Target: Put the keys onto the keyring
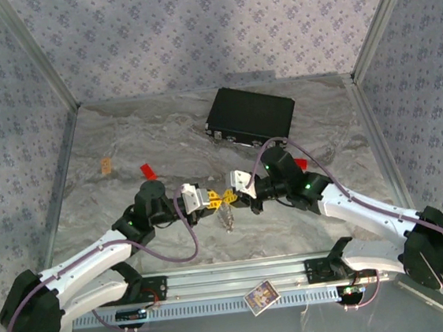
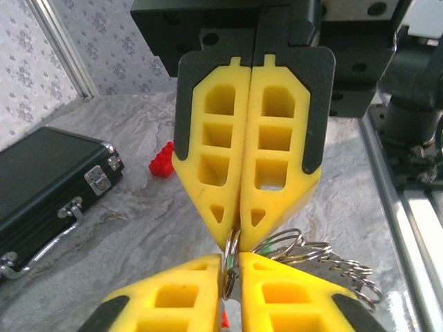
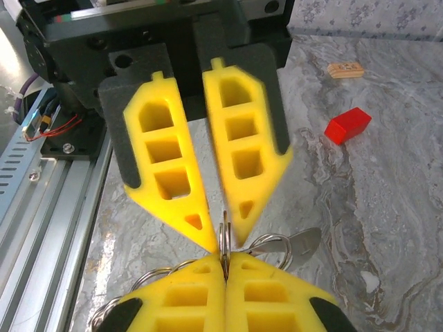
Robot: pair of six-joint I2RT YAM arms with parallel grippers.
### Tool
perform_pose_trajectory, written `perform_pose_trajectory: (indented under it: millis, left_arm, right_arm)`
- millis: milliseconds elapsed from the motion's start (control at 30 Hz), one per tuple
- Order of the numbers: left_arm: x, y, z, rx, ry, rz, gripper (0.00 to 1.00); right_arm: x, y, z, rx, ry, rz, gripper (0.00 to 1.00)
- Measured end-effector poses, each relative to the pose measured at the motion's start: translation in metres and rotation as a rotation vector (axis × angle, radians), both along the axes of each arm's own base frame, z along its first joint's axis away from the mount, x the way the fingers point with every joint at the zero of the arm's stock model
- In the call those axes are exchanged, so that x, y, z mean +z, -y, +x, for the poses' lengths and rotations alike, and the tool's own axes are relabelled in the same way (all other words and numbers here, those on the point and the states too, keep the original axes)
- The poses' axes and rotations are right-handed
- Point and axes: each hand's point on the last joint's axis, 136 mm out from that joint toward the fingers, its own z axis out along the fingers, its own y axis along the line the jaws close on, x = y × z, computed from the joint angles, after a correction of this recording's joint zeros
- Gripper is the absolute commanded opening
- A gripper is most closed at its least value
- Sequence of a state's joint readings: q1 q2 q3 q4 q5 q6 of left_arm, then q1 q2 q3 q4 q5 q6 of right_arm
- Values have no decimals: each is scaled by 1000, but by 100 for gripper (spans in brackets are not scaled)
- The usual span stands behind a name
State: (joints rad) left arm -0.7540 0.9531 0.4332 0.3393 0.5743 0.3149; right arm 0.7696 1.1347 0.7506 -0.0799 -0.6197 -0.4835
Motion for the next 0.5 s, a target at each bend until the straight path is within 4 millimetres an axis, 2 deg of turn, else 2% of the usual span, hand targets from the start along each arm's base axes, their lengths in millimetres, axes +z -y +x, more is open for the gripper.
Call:
perform_pose_trajectory:
  millis: [133, 500]
  left_arm:
    - [-6, -4, 4, 32, -6, 43, 23]
    - [-6, -7, 7, 43, 5, 118, 20]
  right_arm:
    - [-6, 0, -3, 6, 6, -53, 0]
    - [-6, -6, 4, -1, 76, -220, 0]
